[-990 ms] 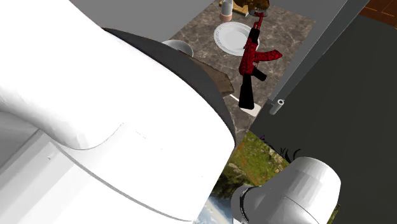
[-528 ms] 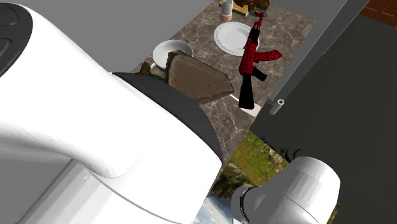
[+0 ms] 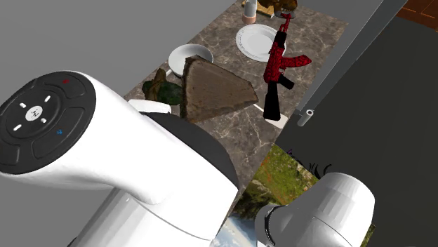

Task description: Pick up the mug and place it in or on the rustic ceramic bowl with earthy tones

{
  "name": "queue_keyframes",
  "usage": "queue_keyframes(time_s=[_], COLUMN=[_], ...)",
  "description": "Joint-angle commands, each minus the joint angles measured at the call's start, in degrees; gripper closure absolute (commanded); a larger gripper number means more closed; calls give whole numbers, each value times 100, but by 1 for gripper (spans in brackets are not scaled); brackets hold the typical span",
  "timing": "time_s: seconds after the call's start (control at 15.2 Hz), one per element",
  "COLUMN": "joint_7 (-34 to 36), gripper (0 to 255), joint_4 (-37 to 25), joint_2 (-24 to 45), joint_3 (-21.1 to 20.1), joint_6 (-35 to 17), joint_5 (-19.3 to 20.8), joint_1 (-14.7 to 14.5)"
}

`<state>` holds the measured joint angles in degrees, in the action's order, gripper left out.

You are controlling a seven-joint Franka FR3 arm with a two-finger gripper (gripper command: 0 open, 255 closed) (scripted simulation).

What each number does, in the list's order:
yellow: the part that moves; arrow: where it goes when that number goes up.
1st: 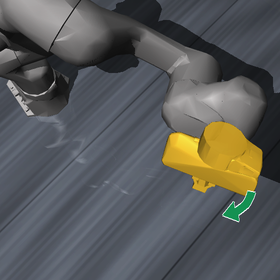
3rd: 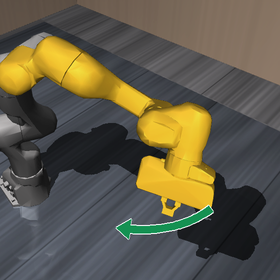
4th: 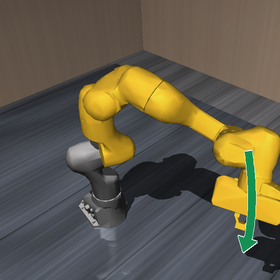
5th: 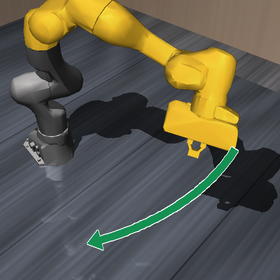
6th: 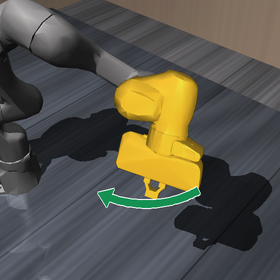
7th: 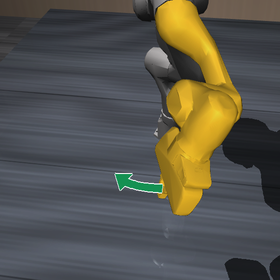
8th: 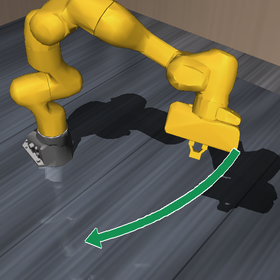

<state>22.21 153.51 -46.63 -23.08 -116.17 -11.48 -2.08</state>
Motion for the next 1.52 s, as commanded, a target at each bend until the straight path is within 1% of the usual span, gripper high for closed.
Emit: queue_keyframes(time_s=[0.0,0.07,0.59,0.66,0.99,1.25,1.45], joint_7=[-3,3,3,3,3,9,10], gripper=[255,255,255,0,0,0,0], joint_4=[137,199,199,198,198,-381,-381], joint_2=[22,43,42,43,43,-211,-211], joint_3=[-28,-49,-49,-50,-49,114,115], joint_6=[-161,-243,-243,-243,-243,587,587], joint_5=[-26,-41,-41,-41,-41,61,61], joint_1=[-10,-16,-16,-16,-16,-21,-22])
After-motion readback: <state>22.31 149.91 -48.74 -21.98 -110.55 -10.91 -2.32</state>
